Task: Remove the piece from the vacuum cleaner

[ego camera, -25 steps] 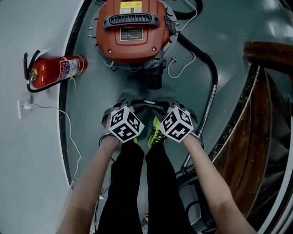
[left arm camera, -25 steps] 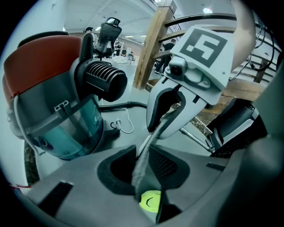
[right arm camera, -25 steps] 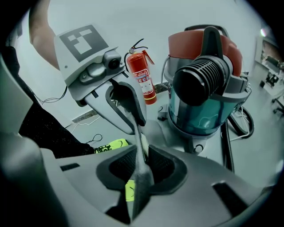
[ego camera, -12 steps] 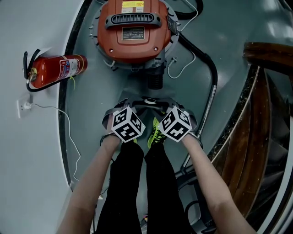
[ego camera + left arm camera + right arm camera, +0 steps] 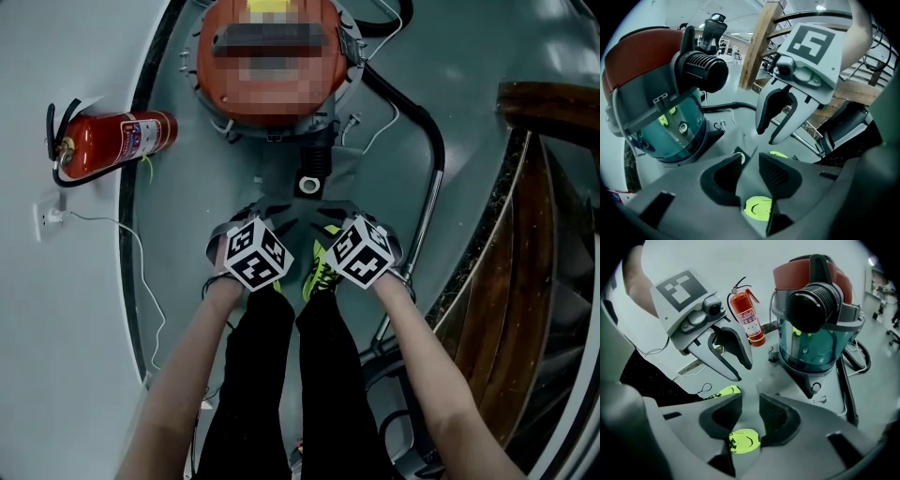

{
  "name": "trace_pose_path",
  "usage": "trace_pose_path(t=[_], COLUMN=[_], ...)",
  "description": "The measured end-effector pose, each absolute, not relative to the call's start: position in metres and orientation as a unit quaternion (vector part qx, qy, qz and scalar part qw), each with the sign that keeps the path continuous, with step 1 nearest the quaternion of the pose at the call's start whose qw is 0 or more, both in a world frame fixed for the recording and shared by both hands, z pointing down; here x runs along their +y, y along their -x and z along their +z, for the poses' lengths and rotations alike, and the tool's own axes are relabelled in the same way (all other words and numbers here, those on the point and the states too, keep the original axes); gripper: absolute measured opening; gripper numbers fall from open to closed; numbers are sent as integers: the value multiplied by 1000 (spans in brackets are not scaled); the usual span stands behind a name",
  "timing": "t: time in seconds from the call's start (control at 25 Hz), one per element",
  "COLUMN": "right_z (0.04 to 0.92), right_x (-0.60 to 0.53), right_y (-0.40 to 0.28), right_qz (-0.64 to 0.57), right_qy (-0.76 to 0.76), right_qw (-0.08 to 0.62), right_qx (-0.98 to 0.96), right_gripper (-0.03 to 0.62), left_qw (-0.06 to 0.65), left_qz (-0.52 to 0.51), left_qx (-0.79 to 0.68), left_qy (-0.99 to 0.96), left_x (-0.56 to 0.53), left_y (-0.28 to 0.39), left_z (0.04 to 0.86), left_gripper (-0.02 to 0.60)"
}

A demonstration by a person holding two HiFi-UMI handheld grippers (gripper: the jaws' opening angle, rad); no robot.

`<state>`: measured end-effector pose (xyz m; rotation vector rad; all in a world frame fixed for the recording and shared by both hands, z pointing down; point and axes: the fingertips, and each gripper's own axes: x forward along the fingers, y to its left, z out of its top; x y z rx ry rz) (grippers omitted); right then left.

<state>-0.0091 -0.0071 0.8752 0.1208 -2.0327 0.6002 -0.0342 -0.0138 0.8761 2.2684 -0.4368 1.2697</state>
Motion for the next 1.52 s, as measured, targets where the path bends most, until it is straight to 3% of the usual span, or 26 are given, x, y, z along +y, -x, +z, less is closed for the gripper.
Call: trace_pose_path(t=[0.48, 0.88, 1.52], right_z=[852, 819, 733], right_x=[-28, -33, -19], right_y=[9, 6, 4], right_qz=[276, 295, 320], right_qy=[-121, -158, -165], right_qw=[440, 413, 402], right_qx=[-846, -847, -842], right_gripper=[100, 31, 28], left_qw=[267, 287, 330], left_qz=[416, 388, 381], left_qx=[-217, -223, -236], left_qy=[-842, -847, -831], left_x=[-35, -37, -26], left_y=[36, 26, 30], left_z=[849, 814, 738], left_gripper=[110, 11, 9])
